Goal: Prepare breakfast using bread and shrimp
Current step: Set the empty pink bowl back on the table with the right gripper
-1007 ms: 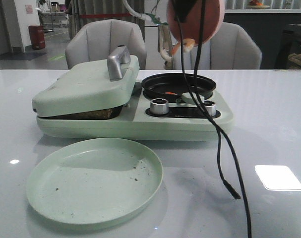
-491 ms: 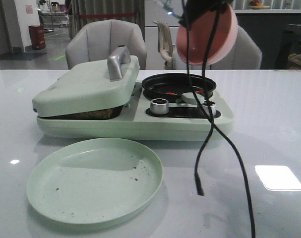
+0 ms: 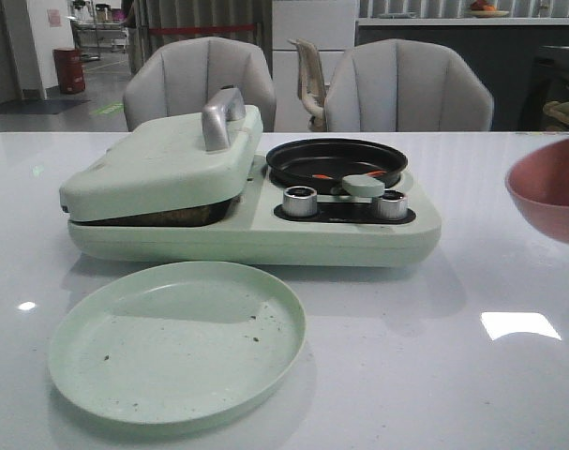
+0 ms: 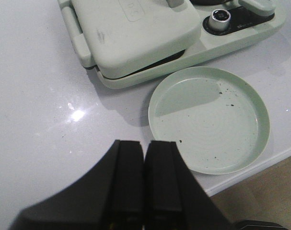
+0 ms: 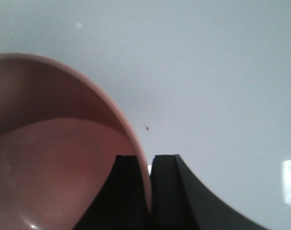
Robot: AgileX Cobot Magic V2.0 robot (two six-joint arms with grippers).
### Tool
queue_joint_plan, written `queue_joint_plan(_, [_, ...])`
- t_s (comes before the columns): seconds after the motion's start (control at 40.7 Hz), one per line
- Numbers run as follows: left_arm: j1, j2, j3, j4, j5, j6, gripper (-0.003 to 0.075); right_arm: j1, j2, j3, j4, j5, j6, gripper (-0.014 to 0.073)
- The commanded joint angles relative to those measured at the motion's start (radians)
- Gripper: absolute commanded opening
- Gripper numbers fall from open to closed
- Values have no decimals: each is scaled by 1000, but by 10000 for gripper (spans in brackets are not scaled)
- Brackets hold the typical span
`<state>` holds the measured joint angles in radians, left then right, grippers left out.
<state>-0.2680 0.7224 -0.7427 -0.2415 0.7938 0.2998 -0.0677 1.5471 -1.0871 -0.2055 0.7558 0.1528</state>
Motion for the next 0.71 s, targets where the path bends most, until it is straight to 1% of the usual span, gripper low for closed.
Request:
queue_joint_plan(0.0, [-8, -5, -27, -16, -68, -7, 101, -73, -41, 35, 235, -100, -212, 43])
queue_joint_plan(0.049, [-8, -5, -27, -16, -68, -7, 101, -86, -37, 68, 312, -137, -269, 43])
queue_joint_plan(0.123, [-8, -5, -27, -16, -68, -7, 101, -92, -34, 111, 378, -209, -318, 43])
queue_joint_plan(0.246, [-8, -5, -27, -16, -68, -7, 101, -91, -34, 155, 391, -308, -322, 50])
queue_joint_plan(0.344, [-8, -5, -27, -16, -68, -7, 101, -91, -20, 156, 390, -329, -322, 75])
queue_joint_plan(0.442, [-8, -5, -27, -23, -68, -7, 101, -91, 8, 156, 389, -333, -322, 122])
queue_joint_plan(0.516, [-8, -5, -27, -23, -68, -7, 101, -91, 26, 155, 389, -330, -322, 189])
queue_joint_plan(0.688, [-8, -5, -27, -23, -66, -7, 101, -92, 39, 144, 384, -327, -322, 425])
